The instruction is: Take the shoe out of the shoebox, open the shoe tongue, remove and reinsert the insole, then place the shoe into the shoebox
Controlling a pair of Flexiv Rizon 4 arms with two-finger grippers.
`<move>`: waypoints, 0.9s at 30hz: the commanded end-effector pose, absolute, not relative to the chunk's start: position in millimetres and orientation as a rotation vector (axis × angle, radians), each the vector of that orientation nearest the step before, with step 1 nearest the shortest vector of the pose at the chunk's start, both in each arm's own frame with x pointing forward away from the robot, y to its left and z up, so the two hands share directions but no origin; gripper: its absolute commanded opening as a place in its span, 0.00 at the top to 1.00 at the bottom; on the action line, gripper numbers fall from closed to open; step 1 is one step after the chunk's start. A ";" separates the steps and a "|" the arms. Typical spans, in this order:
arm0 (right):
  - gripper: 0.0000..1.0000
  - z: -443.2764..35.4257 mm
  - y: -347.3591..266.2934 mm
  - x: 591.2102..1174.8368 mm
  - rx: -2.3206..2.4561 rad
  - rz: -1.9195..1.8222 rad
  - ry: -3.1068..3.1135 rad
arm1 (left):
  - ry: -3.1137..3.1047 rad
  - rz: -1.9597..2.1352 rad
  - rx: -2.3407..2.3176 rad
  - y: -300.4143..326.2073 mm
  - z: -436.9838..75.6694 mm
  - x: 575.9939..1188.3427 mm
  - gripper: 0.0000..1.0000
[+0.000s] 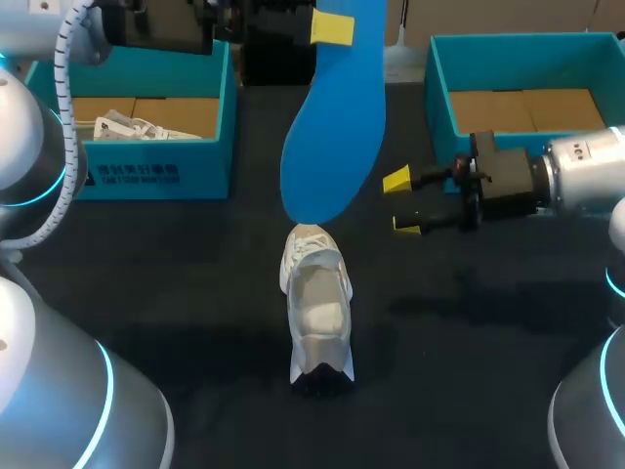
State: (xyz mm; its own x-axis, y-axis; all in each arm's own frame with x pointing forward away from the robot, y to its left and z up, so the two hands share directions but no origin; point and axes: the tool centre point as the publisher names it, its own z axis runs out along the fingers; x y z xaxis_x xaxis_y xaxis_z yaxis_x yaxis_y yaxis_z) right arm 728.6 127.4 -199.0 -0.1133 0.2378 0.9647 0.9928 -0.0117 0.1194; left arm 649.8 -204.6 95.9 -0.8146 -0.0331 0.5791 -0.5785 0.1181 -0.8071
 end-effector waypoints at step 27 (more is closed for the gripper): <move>0.00 -184.9 135.4 745.0 -1.270 -1.227 -1.425 | -2.015 1.793 0.539 -204.4 98.5 652.0 1.00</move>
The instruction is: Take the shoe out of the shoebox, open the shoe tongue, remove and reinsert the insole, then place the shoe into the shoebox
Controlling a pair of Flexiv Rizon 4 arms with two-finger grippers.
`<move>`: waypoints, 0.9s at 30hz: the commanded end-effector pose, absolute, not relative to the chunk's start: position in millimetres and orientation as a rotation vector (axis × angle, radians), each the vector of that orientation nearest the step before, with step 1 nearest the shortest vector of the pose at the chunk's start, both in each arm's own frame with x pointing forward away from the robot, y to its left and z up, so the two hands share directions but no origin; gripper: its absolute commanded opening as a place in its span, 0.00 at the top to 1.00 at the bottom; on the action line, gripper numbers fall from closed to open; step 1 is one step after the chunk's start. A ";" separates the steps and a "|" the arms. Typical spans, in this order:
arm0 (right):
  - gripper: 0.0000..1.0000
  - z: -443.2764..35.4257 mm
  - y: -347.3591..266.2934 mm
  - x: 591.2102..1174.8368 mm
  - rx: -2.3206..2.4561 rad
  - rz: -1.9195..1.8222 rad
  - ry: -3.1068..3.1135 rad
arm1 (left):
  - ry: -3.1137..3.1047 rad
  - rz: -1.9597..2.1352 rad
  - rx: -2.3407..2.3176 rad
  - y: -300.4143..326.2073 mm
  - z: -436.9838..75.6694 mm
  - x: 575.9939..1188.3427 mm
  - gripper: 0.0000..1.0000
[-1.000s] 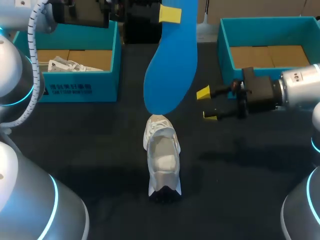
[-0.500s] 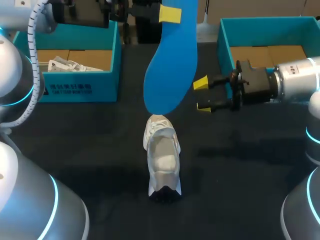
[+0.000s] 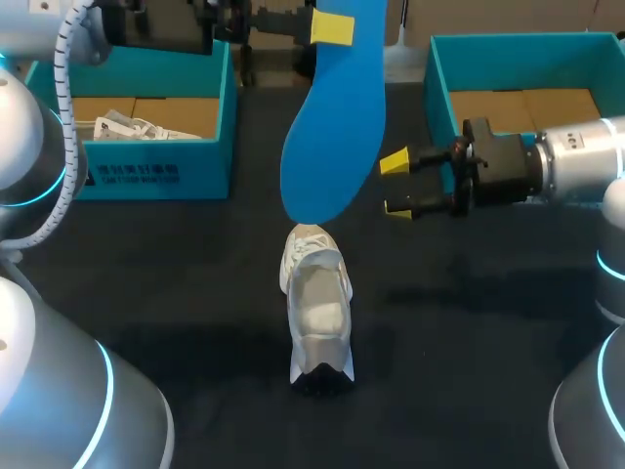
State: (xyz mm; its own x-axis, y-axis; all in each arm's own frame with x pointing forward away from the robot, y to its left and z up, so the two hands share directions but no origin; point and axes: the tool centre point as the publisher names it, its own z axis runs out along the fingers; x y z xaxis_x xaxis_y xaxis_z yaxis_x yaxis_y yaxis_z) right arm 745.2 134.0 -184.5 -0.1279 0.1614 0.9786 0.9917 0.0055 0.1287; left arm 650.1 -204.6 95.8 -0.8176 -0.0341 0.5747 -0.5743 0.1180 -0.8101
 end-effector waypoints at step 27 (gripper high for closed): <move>0.00 -184.9 135.4 745.0 -1.270 -1.227 -1.425 | -2.325 2.173 -0.231 -211.0 77.9 702.6 1.00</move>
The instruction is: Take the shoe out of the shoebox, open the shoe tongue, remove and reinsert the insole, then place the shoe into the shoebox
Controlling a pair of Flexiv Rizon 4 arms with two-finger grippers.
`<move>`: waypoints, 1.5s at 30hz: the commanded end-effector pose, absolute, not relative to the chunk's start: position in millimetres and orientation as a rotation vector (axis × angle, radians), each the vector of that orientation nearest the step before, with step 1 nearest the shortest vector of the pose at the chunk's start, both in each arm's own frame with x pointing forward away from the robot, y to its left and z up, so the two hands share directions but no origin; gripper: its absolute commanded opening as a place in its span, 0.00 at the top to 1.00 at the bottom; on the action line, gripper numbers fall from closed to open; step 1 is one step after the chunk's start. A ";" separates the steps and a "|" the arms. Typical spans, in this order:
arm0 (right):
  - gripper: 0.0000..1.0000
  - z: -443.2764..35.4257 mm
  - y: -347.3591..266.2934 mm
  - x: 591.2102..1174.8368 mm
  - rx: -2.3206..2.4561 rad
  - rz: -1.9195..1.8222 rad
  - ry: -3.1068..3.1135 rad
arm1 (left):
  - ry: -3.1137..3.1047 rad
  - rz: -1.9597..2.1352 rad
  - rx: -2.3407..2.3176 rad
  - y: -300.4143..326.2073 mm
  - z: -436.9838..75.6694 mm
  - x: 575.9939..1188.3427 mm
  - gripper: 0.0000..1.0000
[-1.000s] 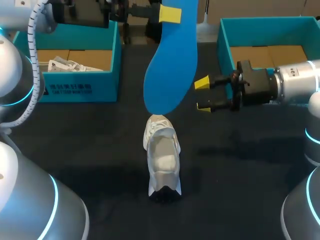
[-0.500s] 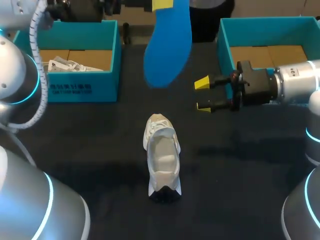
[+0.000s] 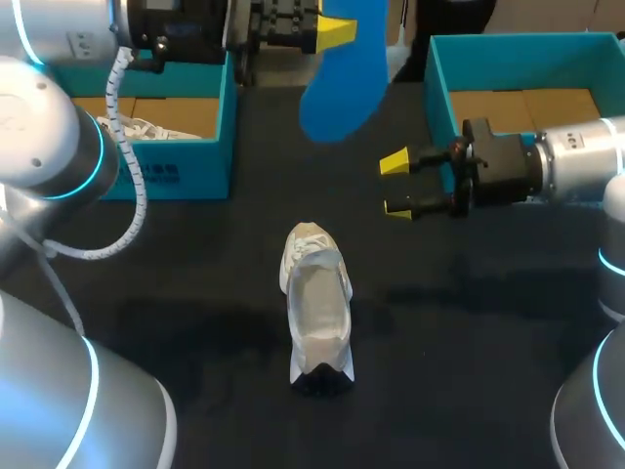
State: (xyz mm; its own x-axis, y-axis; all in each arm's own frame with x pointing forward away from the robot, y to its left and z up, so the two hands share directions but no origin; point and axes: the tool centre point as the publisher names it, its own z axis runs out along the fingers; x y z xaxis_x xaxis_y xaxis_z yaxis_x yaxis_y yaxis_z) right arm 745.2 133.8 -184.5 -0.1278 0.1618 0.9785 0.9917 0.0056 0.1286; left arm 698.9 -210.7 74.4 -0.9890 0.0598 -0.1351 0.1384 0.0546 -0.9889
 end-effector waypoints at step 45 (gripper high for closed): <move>0.00 -184.9 135.4 745.0 -1.270 -1.227 -1.425 | 1.570 -1.518 1.083 -207.5 -45.6 742.6 1.00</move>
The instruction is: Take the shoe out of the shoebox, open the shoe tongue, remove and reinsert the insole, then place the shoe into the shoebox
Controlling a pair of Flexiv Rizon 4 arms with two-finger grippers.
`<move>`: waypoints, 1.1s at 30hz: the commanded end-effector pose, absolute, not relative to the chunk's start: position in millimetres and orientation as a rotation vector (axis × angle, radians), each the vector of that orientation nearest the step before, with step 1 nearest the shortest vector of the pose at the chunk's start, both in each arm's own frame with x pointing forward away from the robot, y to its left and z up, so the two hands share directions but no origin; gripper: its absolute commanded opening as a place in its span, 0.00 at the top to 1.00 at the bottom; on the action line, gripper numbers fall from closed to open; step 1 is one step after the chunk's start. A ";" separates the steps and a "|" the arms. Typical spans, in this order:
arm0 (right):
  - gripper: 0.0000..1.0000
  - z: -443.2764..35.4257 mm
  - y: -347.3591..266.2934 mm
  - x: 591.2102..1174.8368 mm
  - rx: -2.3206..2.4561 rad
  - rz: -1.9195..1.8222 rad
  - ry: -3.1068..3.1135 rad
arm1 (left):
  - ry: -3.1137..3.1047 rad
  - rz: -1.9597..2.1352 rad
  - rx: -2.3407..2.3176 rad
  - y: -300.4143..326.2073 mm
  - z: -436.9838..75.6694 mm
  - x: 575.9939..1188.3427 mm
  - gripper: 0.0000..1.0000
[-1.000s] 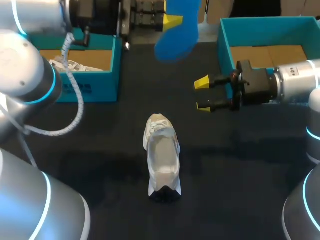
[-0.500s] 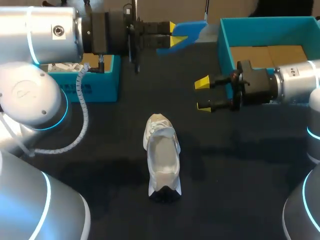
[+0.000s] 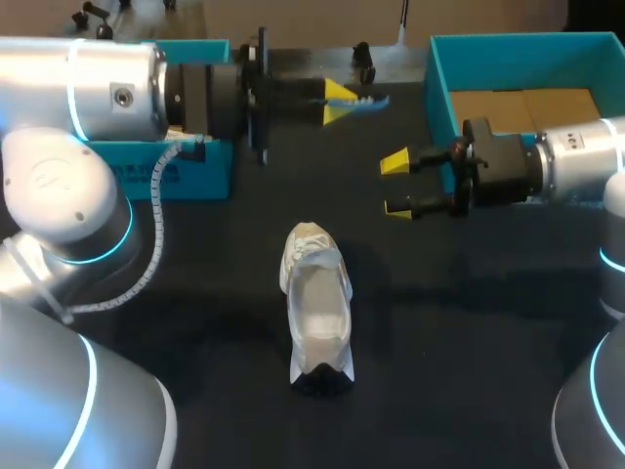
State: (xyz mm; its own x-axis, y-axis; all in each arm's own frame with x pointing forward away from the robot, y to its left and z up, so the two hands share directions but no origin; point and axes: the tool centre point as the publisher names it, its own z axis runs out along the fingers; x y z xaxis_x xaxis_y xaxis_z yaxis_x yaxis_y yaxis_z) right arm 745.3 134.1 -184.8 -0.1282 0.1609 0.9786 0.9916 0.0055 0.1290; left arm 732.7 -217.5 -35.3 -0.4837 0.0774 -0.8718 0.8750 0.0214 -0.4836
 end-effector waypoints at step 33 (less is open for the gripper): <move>0.00 -184.9 135.4 745.0 -1.270 -1.227 -1.425 | 1.331 -1.304 1.287 -188.8 -91.6 742.1 1.00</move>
